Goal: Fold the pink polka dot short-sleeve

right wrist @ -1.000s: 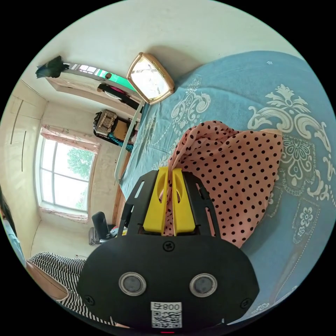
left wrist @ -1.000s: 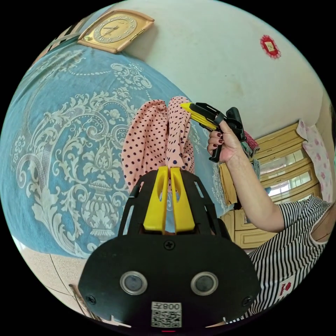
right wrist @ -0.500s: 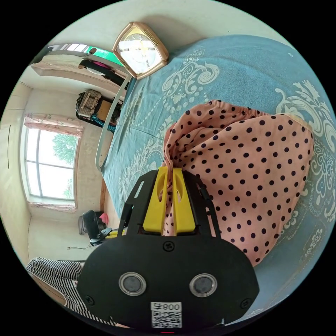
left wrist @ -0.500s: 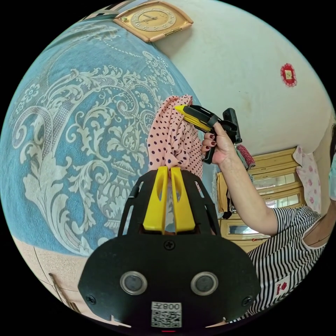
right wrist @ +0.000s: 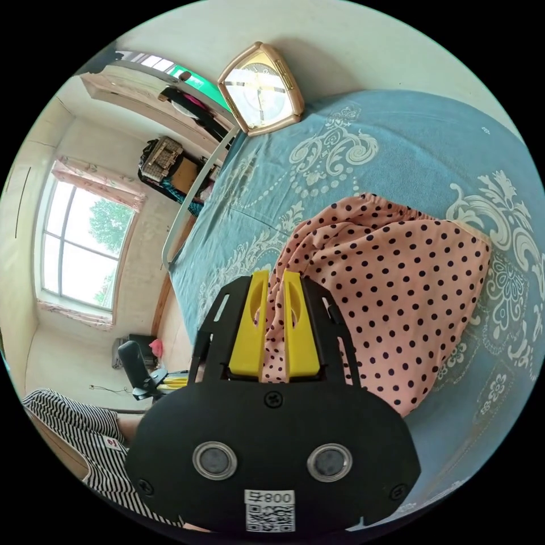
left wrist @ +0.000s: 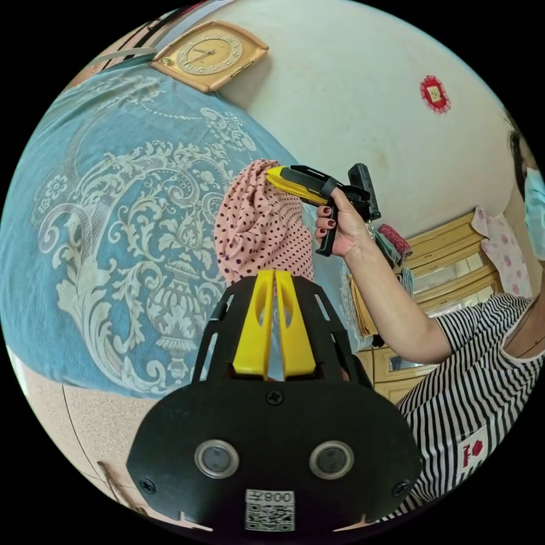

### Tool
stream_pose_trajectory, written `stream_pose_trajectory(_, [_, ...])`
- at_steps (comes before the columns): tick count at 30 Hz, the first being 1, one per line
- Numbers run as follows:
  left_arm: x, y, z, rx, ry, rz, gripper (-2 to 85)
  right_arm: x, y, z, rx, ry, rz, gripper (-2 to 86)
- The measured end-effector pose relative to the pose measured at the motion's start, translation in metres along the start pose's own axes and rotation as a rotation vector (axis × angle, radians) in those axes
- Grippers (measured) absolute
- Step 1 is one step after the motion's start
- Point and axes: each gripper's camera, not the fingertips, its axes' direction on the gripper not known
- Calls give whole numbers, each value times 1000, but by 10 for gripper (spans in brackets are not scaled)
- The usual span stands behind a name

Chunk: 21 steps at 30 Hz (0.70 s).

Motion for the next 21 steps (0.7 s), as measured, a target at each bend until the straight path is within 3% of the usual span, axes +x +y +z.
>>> stream_pose_trajectory(6, [-8,-14,35,-114,-157,2,2,-12,-11,35,-155,168,-1,12])
stream_pose_trajectory(14, [-4,-4,45,-135,-166,49,2,-38,-14,34,-136,205,-76,-1])
stream_pose_trajectory(21, [18,2,52,-163,-239,186,2,-82,1,38,-91,428,-232,-1])
